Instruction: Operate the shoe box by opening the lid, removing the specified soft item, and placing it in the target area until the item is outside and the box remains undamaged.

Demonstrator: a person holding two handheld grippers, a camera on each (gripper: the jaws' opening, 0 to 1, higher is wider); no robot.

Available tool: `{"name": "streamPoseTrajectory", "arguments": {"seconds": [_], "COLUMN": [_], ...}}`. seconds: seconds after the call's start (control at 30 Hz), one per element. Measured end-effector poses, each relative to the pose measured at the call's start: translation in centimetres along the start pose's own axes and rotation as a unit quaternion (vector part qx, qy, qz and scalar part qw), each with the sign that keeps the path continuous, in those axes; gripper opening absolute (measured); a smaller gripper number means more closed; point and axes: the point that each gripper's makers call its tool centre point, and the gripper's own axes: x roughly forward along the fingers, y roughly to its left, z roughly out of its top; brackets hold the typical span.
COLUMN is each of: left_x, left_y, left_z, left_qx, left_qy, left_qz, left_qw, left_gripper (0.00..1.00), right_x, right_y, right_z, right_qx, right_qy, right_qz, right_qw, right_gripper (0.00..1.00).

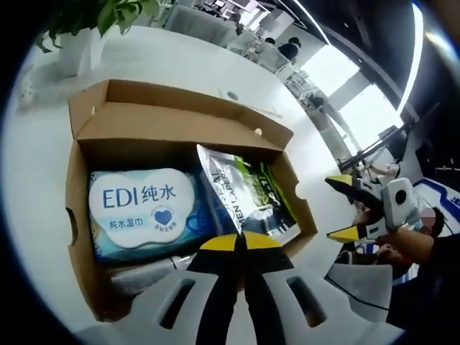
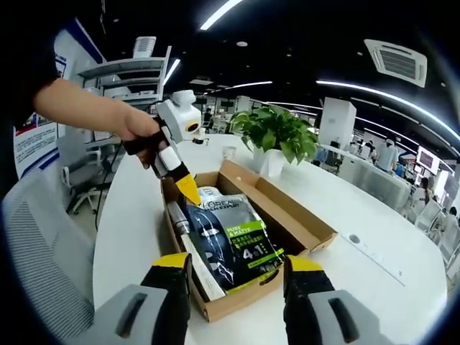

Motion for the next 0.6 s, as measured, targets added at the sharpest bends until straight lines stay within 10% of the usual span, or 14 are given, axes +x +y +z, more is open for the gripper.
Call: {"name": "streamPoseTrajectory", "arguments": {"seconds": [0.6], "left_x": [-0.7], "left_y": [-1.4], "left_z": [1.3], "left_qx": [0.001], "left_qy": [-0.006], "left_qz": [-0.006], "left_qw": [1.0000], "left_gripper": [0.00], "right_x": [3.2], "right_y": [1.3], "right_z": [-0.6], "right_qx": [-0.003], "right_qy": [0.023], "right_qz": [0.010], "right_qw": [0.9997], "right_gripper": [0.39]}}
